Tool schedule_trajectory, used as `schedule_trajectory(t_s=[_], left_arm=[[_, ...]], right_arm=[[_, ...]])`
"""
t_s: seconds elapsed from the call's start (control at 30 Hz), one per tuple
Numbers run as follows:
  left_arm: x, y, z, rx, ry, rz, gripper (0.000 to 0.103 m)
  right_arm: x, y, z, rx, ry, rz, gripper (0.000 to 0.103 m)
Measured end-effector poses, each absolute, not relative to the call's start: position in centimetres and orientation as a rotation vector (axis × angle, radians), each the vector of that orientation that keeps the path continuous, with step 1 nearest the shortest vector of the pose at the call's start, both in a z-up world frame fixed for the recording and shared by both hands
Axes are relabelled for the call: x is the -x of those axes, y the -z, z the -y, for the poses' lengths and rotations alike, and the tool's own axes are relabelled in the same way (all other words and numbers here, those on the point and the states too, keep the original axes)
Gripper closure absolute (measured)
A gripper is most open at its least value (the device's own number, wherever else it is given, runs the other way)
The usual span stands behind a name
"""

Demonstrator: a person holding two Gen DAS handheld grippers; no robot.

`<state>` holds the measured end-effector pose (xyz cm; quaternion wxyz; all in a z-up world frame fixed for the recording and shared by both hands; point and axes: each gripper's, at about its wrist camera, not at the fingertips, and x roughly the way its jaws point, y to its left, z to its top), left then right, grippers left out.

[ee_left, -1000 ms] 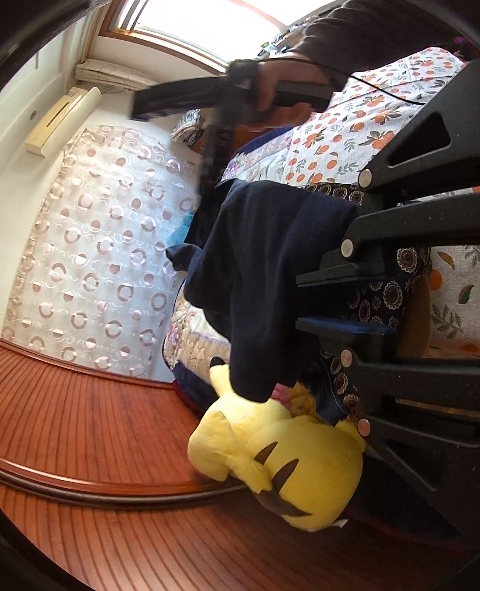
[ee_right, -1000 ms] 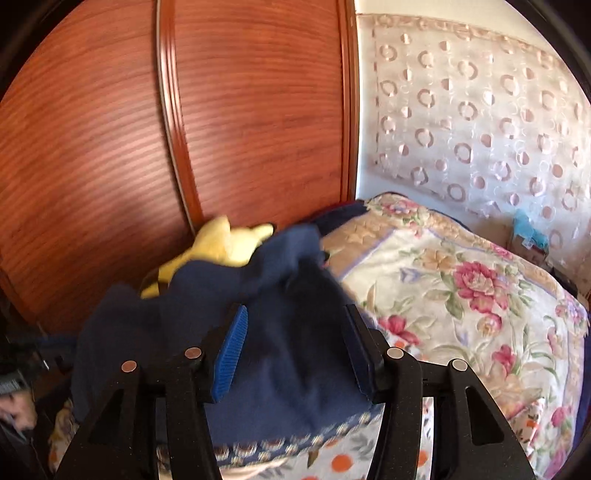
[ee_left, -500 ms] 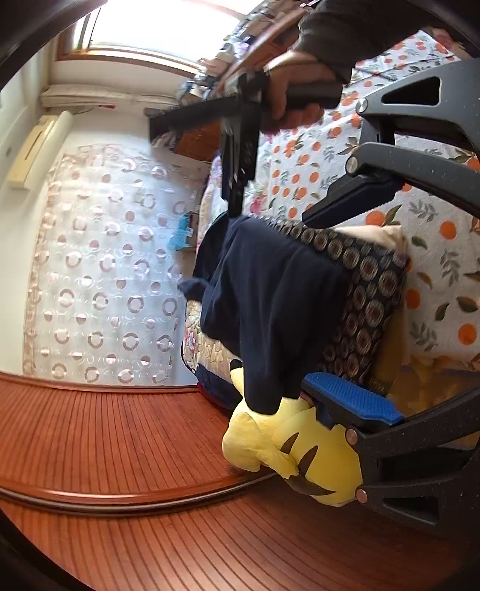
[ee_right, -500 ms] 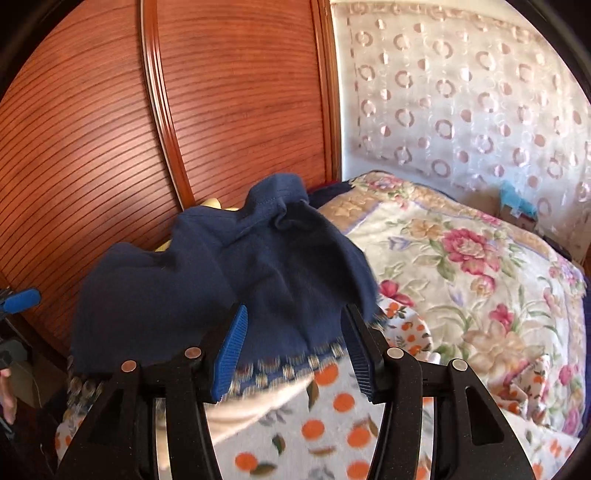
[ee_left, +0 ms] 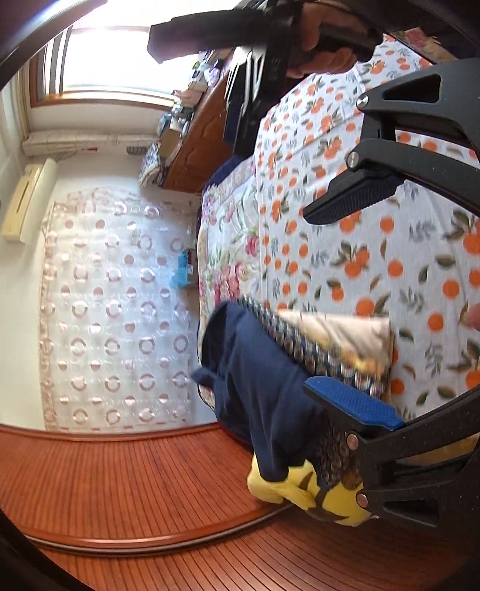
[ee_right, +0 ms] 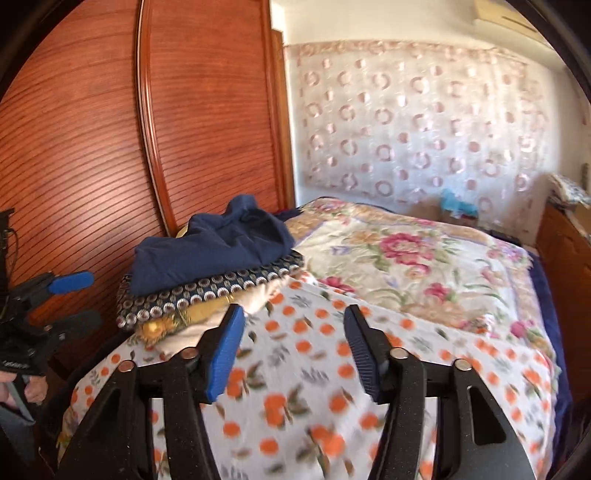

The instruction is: Fold small clothes

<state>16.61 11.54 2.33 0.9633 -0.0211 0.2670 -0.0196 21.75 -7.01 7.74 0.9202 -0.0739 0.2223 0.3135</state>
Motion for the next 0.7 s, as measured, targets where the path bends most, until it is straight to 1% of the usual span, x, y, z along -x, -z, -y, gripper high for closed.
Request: schedule_trajectory(t_s=[0.13,0.27,0.37,0.7], left_arm=[[-16.1,-2.9,-8.6,0.021,0.051,-0.526,0.018],[-15.4,-3.5,-6.4,0.018,0.068,-0.503,0.018],[-15.0,-3.9,-5.1,0.008,0.068,-0.494,0.018],[-12.5,-5.1,-2.1,0.014,0.08,-0.458,0.018]], right_arm=[[-17.1,-8.2,10.2,0.128,-0.577,-0.429,0.036],[-12.4,-8.3,12.7,0.129,-0.468,-0.394,0.024],[-9.2,-8.5,14.3,0.108,-0.418,-0.372,0.022],[-1.5,-9.3,16.4,0.045,-0.325,-0.321,0.022]])
